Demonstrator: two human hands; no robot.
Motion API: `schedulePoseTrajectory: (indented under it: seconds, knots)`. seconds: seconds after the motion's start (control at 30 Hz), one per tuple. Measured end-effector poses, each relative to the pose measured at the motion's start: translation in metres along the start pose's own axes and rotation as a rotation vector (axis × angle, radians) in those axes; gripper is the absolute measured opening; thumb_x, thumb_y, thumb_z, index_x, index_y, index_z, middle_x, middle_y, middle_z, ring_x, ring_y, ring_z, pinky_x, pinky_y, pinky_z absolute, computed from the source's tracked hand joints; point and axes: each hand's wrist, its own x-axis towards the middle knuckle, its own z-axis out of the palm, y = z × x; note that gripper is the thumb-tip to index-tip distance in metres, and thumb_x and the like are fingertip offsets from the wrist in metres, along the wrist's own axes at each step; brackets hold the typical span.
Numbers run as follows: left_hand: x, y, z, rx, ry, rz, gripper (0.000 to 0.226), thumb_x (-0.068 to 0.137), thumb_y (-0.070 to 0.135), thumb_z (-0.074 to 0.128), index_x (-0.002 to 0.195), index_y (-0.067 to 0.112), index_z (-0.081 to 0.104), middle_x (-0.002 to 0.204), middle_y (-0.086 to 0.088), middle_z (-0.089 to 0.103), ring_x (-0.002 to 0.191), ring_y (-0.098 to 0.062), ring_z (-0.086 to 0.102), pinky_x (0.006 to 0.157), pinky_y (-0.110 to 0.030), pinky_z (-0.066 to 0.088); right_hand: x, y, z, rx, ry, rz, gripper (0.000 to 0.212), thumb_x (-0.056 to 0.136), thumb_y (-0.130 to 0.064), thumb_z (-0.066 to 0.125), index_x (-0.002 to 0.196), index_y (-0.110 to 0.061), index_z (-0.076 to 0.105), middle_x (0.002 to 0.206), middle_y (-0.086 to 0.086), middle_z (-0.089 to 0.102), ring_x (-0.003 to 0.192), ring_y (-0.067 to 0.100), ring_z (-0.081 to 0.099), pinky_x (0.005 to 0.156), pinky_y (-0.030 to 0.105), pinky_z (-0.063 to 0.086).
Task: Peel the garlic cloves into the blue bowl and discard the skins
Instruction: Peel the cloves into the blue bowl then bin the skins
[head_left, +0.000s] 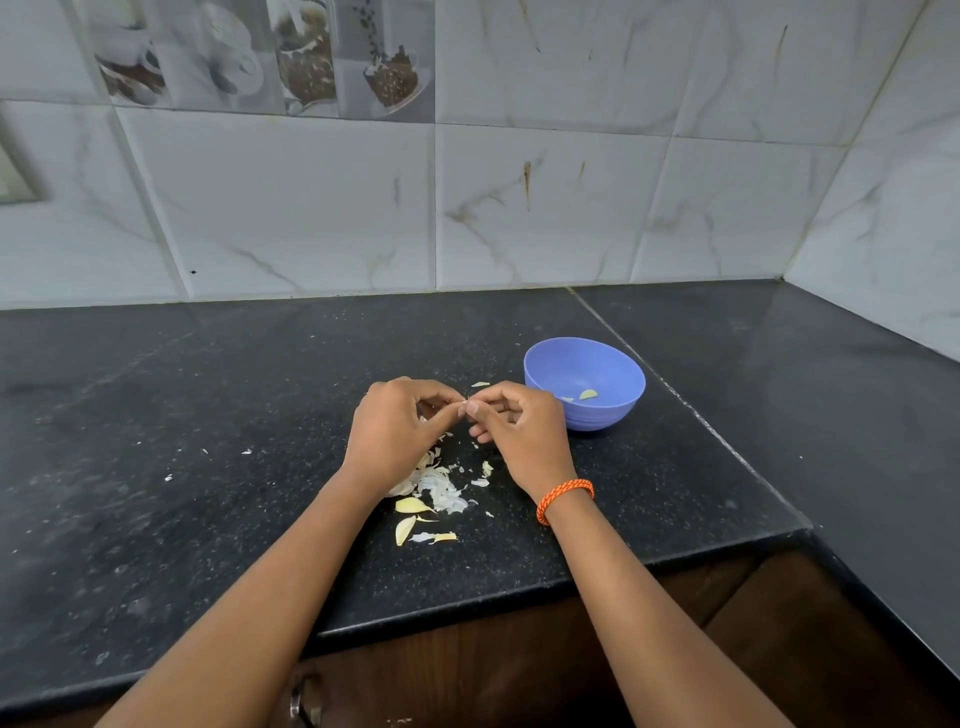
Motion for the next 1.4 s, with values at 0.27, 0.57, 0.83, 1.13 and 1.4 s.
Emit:
schedulePoseTrajectory:
  seconds: [0.27, 0.57, 0.83, 1.13, 1.4]
  knots:
    - [-0.001, -0.001, 0.003, -0.053, -0.052, -0.012, 0.01, 0.099, 0.034, 0.078, 0.097, 0.035, 0.088, 0.089, 0.021, 0.081, 0.078, -0.002, 0.076, 0.072, -0.042, 0.064, -0.001, -0.001, 0.0, -0.049, 0.007, -0.022, 0.014, 0.102, -0.008, 0.068, 0.096, -0.01, 0.081, 0.082, -0.003, 0.079, 0.074, 0.015, 0.075, 0.07, 0.026, 0.064]
    - [-0.003, 0.003, 0.005, -0.089, -0.056, -0.008, 0.015, 0.099, 0.024, 0.076, 0.092, 0.031, 0.088, 0.08, 0.019, 0.08, 0.073, -0.014, 0.077, 0.07, -0.047, 0.062, -0.002, -0.004, -0.003, -0.086, -0.009, -0.072, 0.021, 0.103, -0.007, 0.066, 0.091, -0.008, 0.084, 0.074, 0.001, 0.076, 0.07, 0.015, 0.073, 0.067, 0.023, 0.062]
    - [-0.004, 0.003, 0.006, -0.122, -0.055, -0.004, 0.016, 0.099, 0.023, 0.074, 0.092, 0.029, 0.087, 0.079, 0.015, 0.08, 0.073, -0.021, 0.077, 0.07, -0.051, 0.062, -0.002, -0.004, -0.004, -0.072, -0.008, -0.072, 0.022, 0.103, -0.005, 0.066, 0.09, -0.006, 0.083, 0.074, 0.004, 0.076, 0.068, 0.016, 0.073, 0.066, 0.024, 0.062]
    - [-0.004, 0.008, 0.006, -0.036, -0.023, -0.015, 0.02, 0.098, 0.039, 0.065, 0.102, 0.04, 0.085, 0.088, 0.019, 0.081, 0.074, -0.012, 0.076, 0.069, -0.046, 0.063, -0.004, -0.006, -0.001, -0.074, 0.076, -0.014, 0.008, 0.098, -0.014, 0.075, 0.093, -0.011, 0.08, 0.077, -0.003, 0.078, 0.067, 0.012, 0.075, 0.066, 0.03, 0.065]
    - [-0.004, 0.013, 0.004, 0.062, 0.008, -0.01, 0.017, 0.099, 0.037, 0.07, 0.105, 0.04, 0.085, 0.087, 0.021, 0.08, 0.075, -0.004, 0.071, 0.067, -0.039, 0.061, -0.005, -0.008, 0.0, -0.088, 0.078, -0.031, 0.007, 0.097, -0.015, 0.077, 0.091, -0.013, 0.079, 0.079, -0.005, 0.077, 0.066, 0.012, 0.075, 0.065, 0.032, 0.064]
